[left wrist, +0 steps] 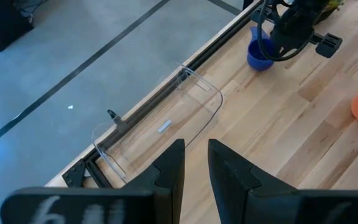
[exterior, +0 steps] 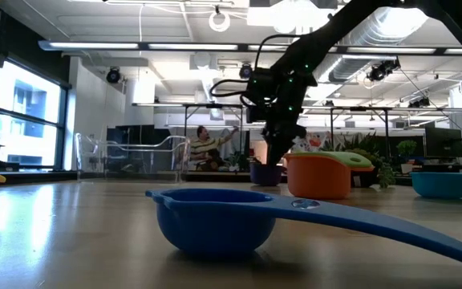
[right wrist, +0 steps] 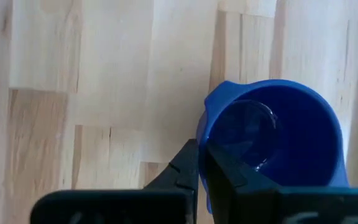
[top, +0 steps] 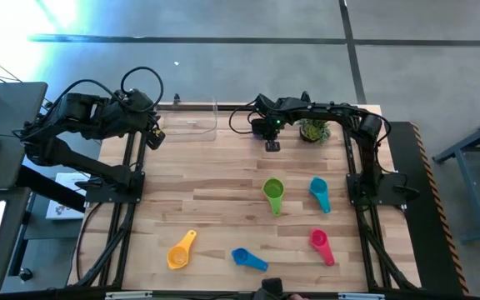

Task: Nest measuring cups in basket
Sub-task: Stack the dark blue measuring cup on top of the green measuring cup

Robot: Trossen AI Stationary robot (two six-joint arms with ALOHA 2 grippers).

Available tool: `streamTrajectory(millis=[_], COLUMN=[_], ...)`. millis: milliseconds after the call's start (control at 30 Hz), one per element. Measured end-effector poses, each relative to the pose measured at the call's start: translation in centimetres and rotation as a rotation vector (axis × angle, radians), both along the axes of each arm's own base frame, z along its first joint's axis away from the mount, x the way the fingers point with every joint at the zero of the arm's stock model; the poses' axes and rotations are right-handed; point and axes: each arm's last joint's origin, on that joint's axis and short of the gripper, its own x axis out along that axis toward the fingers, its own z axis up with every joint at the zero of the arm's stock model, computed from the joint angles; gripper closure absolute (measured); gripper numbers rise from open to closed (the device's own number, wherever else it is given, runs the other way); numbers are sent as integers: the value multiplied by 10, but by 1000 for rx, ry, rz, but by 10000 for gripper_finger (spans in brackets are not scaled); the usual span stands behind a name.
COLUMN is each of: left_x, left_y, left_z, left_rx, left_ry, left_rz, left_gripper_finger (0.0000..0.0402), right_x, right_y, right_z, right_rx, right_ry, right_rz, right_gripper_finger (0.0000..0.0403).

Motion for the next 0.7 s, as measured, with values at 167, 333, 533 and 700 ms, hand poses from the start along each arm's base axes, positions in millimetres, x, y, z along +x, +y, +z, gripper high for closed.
streamTrajectory(millis=[167, 333, 533, 700], left_x=[0, 0, 0, 0], left_y=[0, 0, 0, 0], left_z=[0, 0, 0, 0], left_rx=[0, 0, 0, 0], left_ry=[0, 0, 0, 0], left_rz=[0, 0, 0, 0], left_gripper_finger=[339, 339, 339, 339], right_x=[3, 12, 25, 31], right_y=[0, 3, 13, 24], right_z=[8, 28, 56, 75], right_rx=[34, 91, 153, 194], right_ry=[-12, -33, -67, -71], right_rz=[-109, -261, -415, -490], right_gripper_finger=[400, 401, 402, 402])
